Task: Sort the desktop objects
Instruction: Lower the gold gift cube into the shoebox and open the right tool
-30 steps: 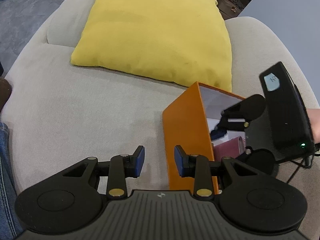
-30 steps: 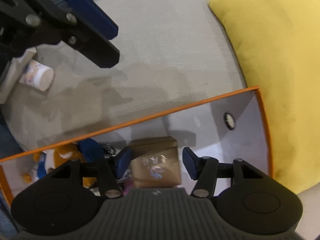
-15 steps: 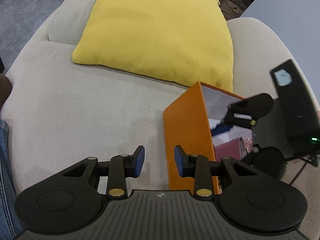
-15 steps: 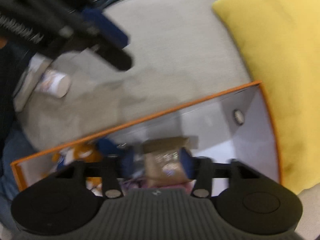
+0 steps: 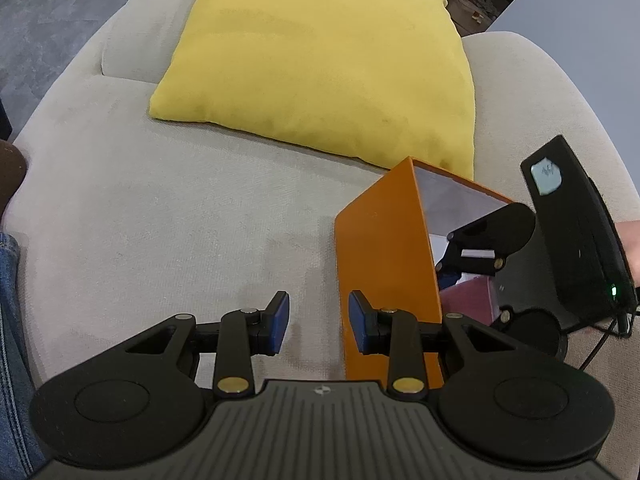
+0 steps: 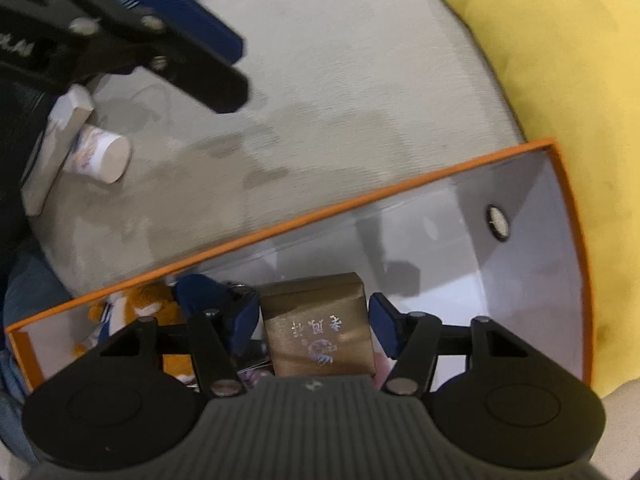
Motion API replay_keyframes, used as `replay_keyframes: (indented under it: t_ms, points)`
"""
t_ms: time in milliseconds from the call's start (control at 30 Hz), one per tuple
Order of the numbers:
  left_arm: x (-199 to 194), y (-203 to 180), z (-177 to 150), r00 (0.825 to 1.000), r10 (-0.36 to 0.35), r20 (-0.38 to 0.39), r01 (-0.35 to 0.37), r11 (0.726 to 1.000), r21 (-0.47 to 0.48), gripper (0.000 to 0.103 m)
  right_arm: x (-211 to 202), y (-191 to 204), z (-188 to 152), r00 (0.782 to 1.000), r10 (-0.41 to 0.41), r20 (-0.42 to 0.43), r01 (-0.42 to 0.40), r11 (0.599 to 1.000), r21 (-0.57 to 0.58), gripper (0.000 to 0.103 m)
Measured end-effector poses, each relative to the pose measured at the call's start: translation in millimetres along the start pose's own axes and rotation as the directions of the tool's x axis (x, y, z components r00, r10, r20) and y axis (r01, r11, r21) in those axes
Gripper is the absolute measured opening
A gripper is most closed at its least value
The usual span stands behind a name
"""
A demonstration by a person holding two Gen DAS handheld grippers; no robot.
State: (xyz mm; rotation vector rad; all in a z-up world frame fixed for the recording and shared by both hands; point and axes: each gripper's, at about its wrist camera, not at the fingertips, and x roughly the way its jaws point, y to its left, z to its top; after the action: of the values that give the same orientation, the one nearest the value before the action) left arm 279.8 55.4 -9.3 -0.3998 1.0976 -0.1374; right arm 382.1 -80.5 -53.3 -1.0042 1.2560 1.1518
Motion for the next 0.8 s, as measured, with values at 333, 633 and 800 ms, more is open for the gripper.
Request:
replay_keyframes:
  t_ms: [333, 633, 800]
  points:
    - [-14, 3, -3, 1.000, 0.007, 0.017, -0.007, 1.000, 0.001, 0.036, -5, 11, 0, 0.999, -0.045, -0.006, 0.045, 0.997, -0.062, 0.063]
    - [-47, 6, -20, 0.999, 0.014, 0.038, -0.015, 0.999, 0.034, 0.036, -46, 27, -9, 0.985, -0.136, 0.106, 0.140, 0.990, -0.032, 0.067]
    - [-77, 6, -42, 0.997, 0.034, 0.073, -0.040, 0.996, 0.082, 0.036, -64, 55, -19, 0.939, -0.281, 0.197, 0.270, 0.960, 0.081, 0.066]
